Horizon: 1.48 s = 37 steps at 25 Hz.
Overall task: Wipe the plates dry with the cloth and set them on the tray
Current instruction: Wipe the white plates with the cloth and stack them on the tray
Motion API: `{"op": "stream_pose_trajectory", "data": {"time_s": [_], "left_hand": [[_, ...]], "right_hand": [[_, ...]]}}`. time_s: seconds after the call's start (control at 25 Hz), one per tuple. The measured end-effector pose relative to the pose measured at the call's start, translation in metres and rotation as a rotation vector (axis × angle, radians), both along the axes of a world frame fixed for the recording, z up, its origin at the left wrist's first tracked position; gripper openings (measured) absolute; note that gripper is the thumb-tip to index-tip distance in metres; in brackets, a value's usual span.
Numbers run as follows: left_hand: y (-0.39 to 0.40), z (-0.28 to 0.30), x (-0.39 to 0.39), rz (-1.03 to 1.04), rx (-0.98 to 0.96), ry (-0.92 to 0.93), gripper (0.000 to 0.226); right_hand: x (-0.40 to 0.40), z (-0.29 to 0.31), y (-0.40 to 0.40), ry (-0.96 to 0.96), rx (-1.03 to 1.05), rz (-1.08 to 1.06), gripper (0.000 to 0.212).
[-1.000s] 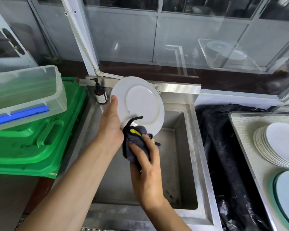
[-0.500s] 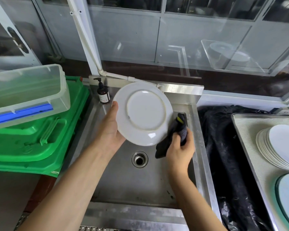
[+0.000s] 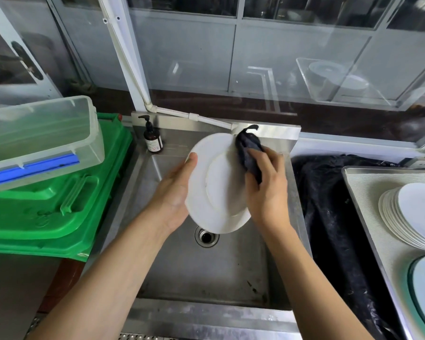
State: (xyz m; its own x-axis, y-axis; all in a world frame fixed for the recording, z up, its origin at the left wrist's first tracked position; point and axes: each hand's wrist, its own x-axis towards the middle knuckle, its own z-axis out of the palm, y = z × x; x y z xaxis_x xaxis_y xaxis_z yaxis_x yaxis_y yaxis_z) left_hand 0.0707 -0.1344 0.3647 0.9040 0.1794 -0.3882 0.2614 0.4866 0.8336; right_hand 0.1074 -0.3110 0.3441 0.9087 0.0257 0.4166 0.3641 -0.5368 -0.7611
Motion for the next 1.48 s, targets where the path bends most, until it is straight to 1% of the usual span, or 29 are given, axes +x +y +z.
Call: {"op": "stream_pose_trajectory", "data": {"time_s": [0.08,0.2,0.28,0.4,0.48,0.56,0.72,0.92,1.0,1.04,1.12,1.2,1.32,1.4,1.48], "left_hand": [[-0.006,-0.003,0.002,0.073,0.044,0.008,0.043],[-0.003,-0.004,0.009,0.177,0.044,0.02,0.024],[0.001,-0.005,0.01,0.161,0.06,0.006,0.025],[0.003,-0.013,0.003,0.104,0.104,0.006,0.023],[0.0,-0.017,-0.003,0.048,0.097,0.018,0.025],[-0.002,-0.019,-0.004,0.039,0.104,0.028,0.027],[-0.005,-0.016,-0.004,0.076,0.143,0.023,0.022],[0.003,-0.017,-0.009,-0.051,0.166,-0.01,0.025],[0.01,-0.012,-0.01,-0.023,0.127,0.003,0.02],[0.013,-0.01,-0.01,-0.025,0.091,-0.001,0.021],[0.016,-0.008,-0.009,-0.036,0.038,0.001,0.033],[0.007,-0.008,-0.006,0.007,0.026,0.008,0.038],[-0.006,-0.006,0.0,0.121,0.03,0.037,0.024],[-0.004,-0.003,0.006,0.172,0.033,0.062,0.022],[0.002,0.0,0.009,0.201,0.006,0.075,0.026]], "right_hand": [[-0.018,-0.005,0.019,-0.038,-0.04,0.101,0.038],[-0.054,-0.023,0.038,-0.051,-0.083,0.24,0.037],[-0.064,-0.03,0.04,-0.02,-0.08,0.267,0.04],[-0.044,-0.017,0.044,0.035,0.0,0.178,0.037],[-0.026,-0.004,0.043,0.049,0.003,0.112,0.039],[-0.025,-0.001,0.044,0.05,-0.032,0.118,0.039],[-0.051,-0.01,0.047,0.018,-0.065,0.184,0.032],[-0.009,0.004,0.031,0.025,-0.117,0.138,0.041],[0.0,0.002,0.019,0.069,-0.079,0.086,0.042],[-0.001,0.001,0.013,0.106,-0.052,0.05,0.041],[-0.01,-0.004,0.009,0.16,-0.022,0.002,0.042],[-0.027,-0.007,0.017,0.096,-0.017,0.029,0.038],[-0.062,-0.016,0.039,-0.068,-0.042,0.153,0.031],[-0.083,-0.032,0.043,-0.143,-0.128,0.202,0.028],[-0.096,-0.053,0.035,-0.22,-0.233,0.223,0.027]]}}
